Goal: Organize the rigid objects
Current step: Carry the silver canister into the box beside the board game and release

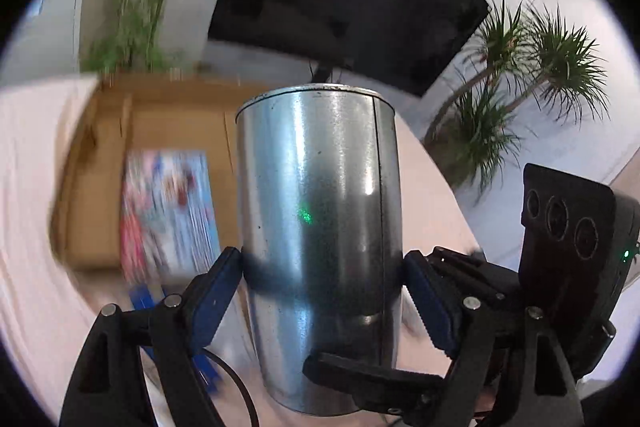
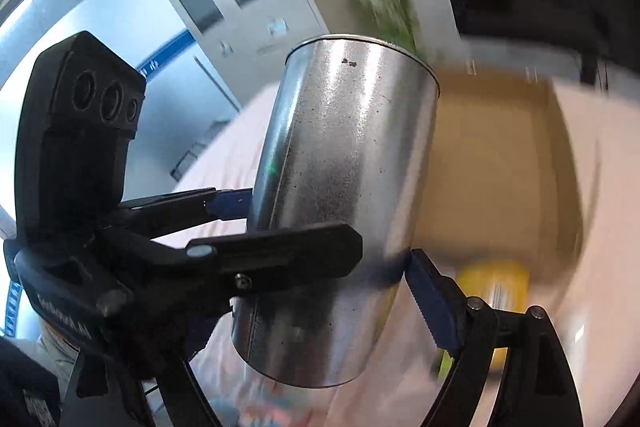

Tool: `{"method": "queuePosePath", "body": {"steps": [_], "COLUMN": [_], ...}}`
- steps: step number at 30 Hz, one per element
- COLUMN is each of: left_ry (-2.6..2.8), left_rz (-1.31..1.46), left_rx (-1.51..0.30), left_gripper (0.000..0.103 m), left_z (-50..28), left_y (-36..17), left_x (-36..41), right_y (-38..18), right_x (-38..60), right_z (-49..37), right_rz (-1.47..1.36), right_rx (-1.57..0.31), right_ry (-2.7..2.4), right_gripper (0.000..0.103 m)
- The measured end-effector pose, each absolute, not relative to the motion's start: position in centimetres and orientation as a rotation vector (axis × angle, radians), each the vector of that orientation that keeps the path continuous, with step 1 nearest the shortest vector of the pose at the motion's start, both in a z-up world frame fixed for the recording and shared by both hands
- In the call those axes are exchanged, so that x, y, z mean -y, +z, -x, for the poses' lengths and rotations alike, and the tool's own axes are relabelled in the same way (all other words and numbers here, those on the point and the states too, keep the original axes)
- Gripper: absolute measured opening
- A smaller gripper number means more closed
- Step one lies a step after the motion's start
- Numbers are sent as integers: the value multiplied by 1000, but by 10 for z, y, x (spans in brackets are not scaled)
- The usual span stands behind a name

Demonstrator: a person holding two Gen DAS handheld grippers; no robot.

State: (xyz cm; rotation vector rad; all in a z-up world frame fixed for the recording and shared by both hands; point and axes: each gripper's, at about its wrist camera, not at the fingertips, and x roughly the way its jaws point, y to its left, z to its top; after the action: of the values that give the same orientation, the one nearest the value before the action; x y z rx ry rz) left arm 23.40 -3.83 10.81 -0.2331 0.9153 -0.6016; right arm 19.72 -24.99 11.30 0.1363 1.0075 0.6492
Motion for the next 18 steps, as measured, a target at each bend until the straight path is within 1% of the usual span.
{"method": "queuePosePath", "body": {"steps": [3,7,9,14,15,16,17,18], "left_ry": [-593,-595,-602,-584,-570,-554,-551,-553], "left_rz": [226,270,297,362,360,417,436,395], "left_rx": [-932,-1041,-1107,-1267,-1276,-1314,-1335,-1343], "left_gripper": [82,82,82,82,83,83,82,82], "left_z": [-275,-320,-332,-366,-370,-376,-381,-384], "left_y": [116,79,49,-28,-35,-50,-60,-65], "left_x": [42,52,44,54,55,51,51,55], "right_y": [126,102,75,5,-11,-21,-34,-41], "right_x": [245,248,253,262,264,268,276,278], "right_z": [-242,-291,-310,-339,-344,-347,-354,-357], "right_rz": [-123,-123,-139,-176,-188,-232,-321,-320], "right_rx": [-1008,-1106,-1180,-1322,-1347,-1353,-1377,-1397], "right_ry": [658,650,642,608,609,612,601,588], "right_gripper": [84,84,84,84,84,84,84,82]}}
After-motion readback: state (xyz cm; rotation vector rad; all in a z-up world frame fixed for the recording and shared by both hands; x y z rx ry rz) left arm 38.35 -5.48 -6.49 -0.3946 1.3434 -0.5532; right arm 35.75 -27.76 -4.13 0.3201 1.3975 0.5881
